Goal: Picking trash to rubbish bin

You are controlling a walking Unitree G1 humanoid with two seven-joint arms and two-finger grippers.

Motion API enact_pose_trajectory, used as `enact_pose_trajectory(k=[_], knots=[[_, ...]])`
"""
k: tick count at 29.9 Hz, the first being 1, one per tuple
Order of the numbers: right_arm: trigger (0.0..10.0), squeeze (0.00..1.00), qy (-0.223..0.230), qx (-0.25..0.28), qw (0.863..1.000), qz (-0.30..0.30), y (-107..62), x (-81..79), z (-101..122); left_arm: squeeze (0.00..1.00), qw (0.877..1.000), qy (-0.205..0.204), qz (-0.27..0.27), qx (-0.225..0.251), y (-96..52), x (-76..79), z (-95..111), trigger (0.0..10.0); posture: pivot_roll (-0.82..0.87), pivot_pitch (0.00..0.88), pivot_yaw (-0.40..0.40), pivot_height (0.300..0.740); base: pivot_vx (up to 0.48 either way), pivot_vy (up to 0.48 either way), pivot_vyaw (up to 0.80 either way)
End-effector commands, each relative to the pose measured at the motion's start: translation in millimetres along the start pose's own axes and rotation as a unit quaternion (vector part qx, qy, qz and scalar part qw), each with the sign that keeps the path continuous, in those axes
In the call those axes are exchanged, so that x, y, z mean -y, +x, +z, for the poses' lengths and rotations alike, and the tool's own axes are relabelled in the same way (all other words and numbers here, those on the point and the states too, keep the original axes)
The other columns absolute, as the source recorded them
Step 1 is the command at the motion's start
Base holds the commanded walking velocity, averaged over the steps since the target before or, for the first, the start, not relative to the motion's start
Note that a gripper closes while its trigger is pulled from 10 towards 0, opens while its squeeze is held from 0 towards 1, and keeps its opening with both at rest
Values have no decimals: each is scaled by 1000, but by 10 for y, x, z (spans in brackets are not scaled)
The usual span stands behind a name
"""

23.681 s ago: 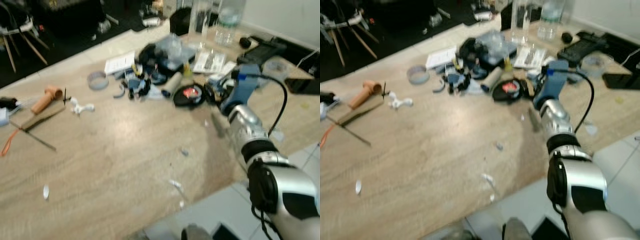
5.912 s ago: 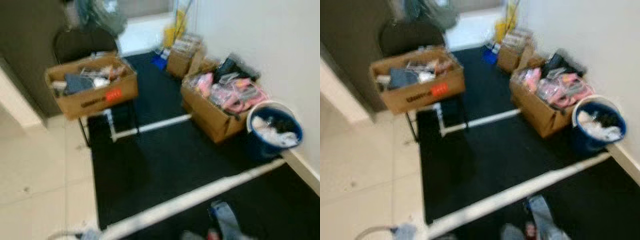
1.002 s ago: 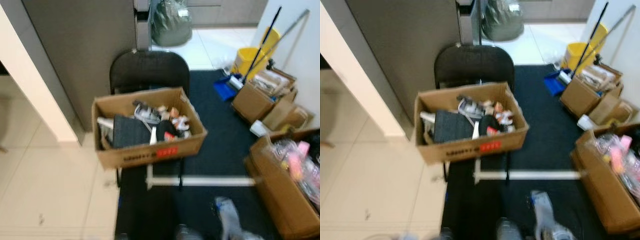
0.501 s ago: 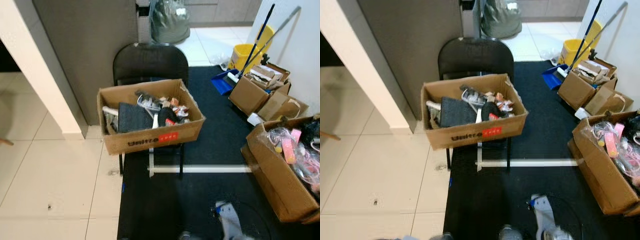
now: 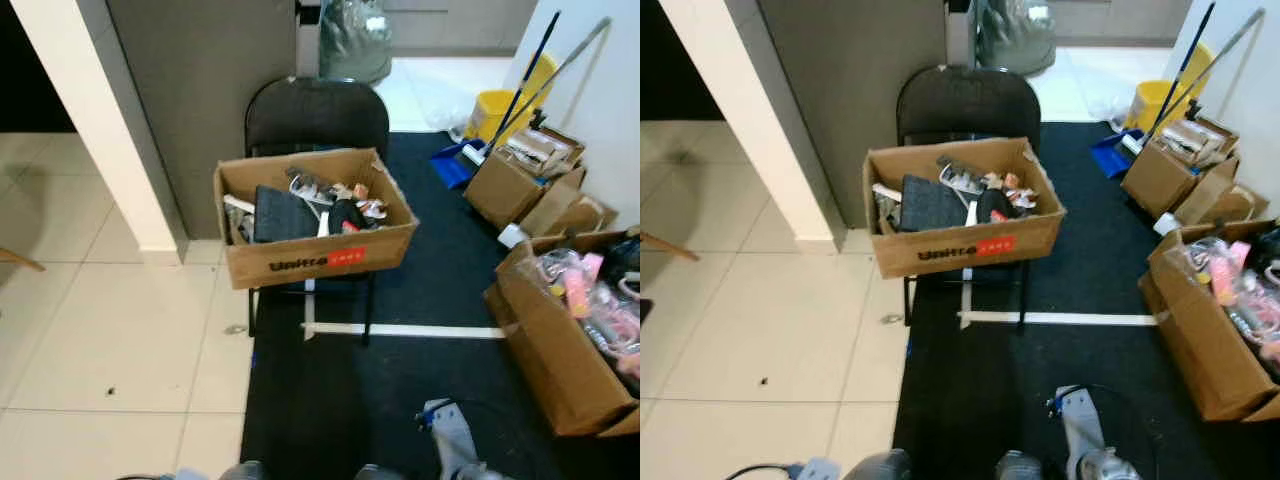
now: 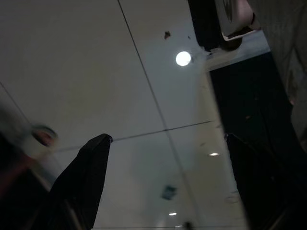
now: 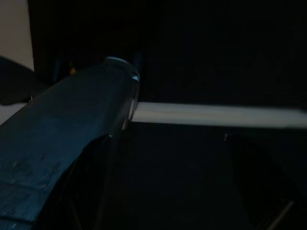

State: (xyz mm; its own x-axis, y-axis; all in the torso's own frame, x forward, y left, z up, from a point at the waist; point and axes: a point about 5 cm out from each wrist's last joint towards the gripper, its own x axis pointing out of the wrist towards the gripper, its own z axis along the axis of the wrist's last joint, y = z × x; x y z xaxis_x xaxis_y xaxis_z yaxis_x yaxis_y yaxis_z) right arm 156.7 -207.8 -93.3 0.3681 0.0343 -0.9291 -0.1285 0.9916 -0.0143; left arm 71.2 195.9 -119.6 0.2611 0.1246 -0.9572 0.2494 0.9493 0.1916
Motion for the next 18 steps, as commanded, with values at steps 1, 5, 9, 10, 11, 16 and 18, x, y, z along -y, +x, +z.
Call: enact_pose_trajectory(k=[1, 5, 9, 10, 11, 16, 18], knots=[[10000, 0, -3, -26, 1000, 0, 0, -17, -130, 0, 1000, 2, -12, 16, 4, 73, 86, 10000, 47, 65, -18, 740, 0, 0, -788], [10000, 0, -6, -30, 1000, -1, -1, -14, -142, 0, 1000, 2, -12, 17, 3, 77, 85, 10000, 48, 67, -18, 740, 0, 0, -788], [10000, 0, -9, -35, 999, -5, -4, -6, -170, 0, 1000, 3, -15, 15, 1, 93, 71, 10000, 48, 77, -17, 740, 0, 0, -788], [10000, 0, -10, -36, 999, -6, -5, -3, -181, 0, 1000, 3, -15, 15, 1, 99, 65, 10000, 48, 77, -17, 740, 0, 0, -788], [10000, 0, -12, -38, 999, -6, -6, 0, -190, 0, 1000, 3, -16, 15, 0, 103, 61, 10000, 48, 77, -17, 740, 0, 0, -788], [10000, 0, -11, -39, 999, -10, -8, 9, -197, 0, 1000, 4, -16, 14, 0, 106, 58, 10000, 50, 75, -18, 740, 0, 0, -788], [10000, 0, -12, -40, 999, -11, -9, 13, -195, 0, 1000, 5, -16, 14, 0, 105, 57, 10000, 50, 75, -18, 740, 0, 0, -788]])
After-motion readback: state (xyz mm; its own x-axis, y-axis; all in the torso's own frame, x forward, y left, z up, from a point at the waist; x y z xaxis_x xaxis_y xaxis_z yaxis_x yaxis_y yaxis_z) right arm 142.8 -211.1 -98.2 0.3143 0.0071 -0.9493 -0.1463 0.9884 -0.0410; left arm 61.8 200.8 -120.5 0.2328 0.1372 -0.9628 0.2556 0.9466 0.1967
